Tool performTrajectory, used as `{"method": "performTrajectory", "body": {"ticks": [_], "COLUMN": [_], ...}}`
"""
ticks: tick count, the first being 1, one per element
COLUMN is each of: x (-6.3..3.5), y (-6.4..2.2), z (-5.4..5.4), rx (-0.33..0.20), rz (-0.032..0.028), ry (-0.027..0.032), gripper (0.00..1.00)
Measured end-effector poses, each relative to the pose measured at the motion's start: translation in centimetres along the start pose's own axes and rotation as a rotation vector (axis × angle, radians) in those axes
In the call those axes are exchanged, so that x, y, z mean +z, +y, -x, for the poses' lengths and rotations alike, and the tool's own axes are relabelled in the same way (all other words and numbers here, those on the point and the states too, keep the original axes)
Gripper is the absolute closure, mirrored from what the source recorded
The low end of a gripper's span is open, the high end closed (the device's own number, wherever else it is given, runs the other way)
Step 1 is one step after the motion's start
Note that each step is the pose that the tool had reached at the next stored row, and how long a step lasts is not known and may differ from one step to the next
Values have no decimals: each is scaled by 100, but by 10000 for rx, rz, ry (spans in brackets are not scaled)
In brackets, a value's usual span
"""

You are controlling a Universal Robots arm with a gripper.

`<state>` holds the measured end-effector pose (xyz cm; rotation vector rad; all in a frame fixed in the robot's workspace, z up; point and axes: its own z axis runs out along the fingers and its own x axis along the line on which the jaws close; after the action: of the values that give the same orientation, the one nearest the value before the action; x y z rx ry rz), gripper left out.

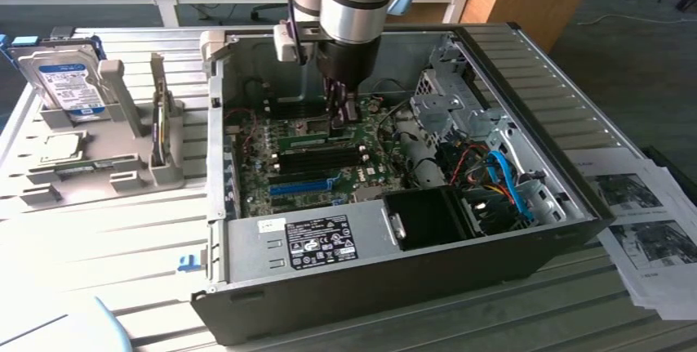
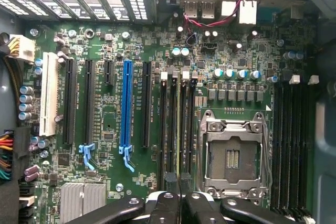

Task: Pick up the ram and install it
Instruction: 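Insert the ram into the slot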

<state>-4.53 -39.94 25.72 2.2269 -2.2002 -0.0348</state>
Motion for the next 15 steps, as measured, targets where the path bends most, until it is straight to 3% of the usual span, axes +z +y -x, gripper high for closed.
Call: {"method": "performTrajectory", "body": {"ticks": [15], "x": [0], "y": [-2], "z": [-52], "rx": [0], "rz": [0], "ry": [0], "gripper": [89]}}
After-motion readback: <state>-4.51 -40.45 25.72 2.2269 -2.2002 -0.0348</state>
